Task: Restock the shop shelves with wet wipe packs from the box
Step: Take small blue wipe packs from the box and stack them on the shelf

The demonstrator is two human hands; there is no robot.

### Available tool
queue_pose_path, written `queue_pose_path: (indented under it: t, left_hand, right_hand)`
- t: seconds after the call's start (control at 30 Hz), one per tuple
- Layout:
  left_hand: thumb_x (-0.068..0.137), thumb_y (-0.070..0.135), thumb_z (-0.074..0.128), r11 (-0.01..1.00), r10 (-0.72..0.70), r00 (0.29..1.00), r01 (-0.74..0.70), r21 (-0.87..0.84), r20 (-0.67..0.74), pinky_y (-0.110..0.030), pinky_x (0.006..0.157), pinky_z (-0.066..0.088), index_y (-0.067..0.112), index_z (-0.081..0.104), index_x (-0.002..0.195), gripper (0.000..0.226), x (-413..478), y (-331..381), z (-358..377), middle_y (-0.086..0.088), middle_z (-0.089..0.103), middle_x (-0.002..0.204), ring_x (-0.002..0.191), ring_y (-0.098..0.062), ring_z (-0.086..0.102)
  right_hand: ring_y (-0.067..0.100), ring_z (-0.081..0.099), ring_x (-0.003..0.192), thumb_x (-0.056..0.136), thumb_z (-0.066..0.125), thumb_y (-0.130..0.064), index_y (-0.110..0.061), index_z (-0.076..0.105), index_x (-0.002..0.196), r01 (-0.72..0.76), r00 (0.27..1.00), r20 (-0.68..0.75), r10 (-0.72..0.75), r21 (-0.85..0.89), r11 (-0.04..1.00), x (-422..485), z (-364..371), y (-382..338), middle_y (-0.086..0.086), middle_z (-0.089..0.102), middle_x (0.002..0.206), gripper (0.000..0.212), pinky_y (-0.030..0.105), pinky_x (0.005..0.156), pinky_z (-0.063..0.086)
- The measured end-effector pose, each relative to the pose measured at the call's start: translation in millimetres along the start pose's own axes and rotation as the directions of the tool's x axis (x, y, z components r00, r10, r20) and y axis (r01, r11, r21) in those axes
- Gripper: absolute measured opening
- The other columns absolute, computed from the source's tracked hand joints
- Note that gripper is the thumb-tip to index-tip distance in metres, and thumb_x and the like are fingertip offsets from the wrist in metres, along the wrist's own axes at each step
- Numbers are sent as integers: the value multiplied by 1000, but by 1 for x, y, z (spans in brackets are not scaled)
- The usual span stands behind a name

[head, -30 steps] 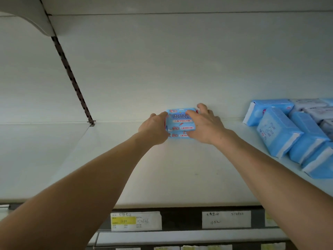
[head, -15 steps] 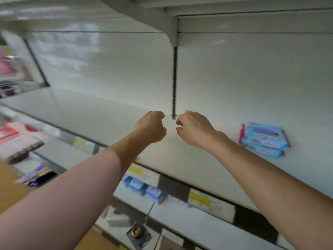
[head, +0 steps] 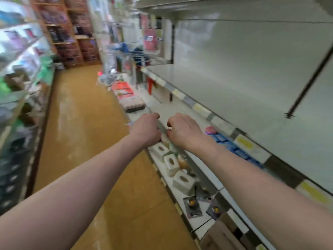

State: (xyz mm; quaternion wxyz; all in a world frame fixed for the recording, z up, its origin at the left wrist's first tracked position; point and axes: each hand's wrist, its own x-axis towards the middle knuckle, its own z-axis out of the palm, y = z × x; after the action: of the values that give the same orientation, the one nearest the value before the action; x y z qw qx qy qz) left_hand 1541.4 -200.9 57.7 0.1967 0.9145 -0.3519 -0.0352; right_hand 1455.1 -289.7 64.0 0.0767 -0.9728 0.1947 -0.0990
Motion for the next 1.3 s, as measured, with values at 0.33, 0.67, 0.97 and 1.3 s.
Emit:
queue_pose_path:
  t: [0.33,0.67,0.97,1.3]
  left_hand:
    - [87,16,60,861,-504,857,508,13,-102,-38,92,49,23,43,142,58,-137,-196,-40,-9,52,136,118,-30,54]
    - [82,18,59,537,-844,534,837,-109,-55,-36,87,49,18,59,120,38,-295,-291,-27,-9,61,122,109,-31,58]
    - [86,18,57,238,-966,249,960,-146,65,-39,85,50,14,56,121,35,-423,-367,7,-12,57,126,103,-29,56]
    - [89,35,62,137,-969,187,951,-278,163,-38,92,48,16,51,128,44,-447,-468,64,-9,56,130,114,-29,54]
  right_hand:
    - [32,53,107,96,44,-21,-8,62,107,420,893,147,-425,67,905,-12,80,-191,12,56,110,25,35,77,42]
    - [31,57,101,96,48,-25,-7,61,112,734,545,345,-764,243,634,-79,162,-322,12,59,110,28,35,76,46]
    - [31,59,98,97,45,-14,-7,51,86,833,286,502,-816,291,470,-146,245,-402,15,60,100,15,29,67,37]
    - [32,54,109,96,46,-18,-10,53,125,801,295,591,-751,276,532,-156,338,-490,14,53,121,30,37,88,47]
